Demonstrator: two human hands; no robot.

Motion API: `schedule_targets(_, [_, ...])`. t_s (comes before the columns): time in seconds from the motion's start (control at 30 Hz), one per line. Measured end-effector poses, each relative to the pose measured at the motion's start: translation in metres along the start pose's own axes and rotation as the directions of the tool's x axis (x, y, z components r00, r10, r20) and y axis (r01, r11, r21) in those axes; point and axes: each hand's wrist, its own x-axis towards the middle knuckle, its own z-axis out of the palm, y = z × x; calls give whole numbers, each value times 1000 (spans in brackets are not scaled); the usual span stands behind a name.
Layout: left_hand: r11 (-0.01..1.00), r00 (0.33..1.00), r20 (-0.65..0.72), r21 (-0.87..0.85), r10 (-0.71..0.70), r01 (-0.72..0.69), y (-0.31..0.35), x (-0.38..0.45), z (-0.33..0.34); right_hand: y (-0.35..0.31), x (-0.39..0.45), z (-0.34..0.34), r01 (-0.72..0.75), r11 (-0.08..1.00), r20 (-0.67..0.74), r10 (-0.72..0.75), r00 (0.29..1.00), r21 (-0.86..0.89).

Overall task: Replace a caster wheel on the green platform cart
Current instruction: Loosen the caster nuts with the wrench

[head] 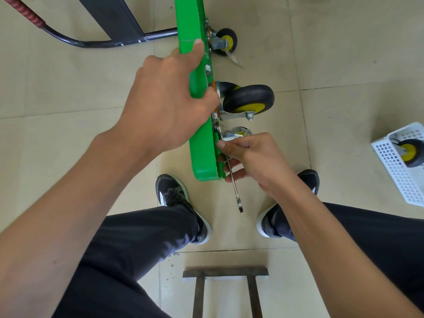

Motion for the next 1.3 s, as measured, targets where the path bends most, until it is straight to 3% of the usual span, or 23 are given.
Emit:
schedule_targets(0.7, [999,1000,-2,14,28,-28,-1,1,0,8,0,-3,-36,999,51,34,998,36])
schedule_targets(1.13, [999,999,-6,22,32,-32,0,1,0,21,13,-9,73,991,14,-72,997,-114])
schedule_targets(1.3, [999,1000,-8,31,30,-29,1,1,0,14,10,-6,84,993,31,-82,996,-87])
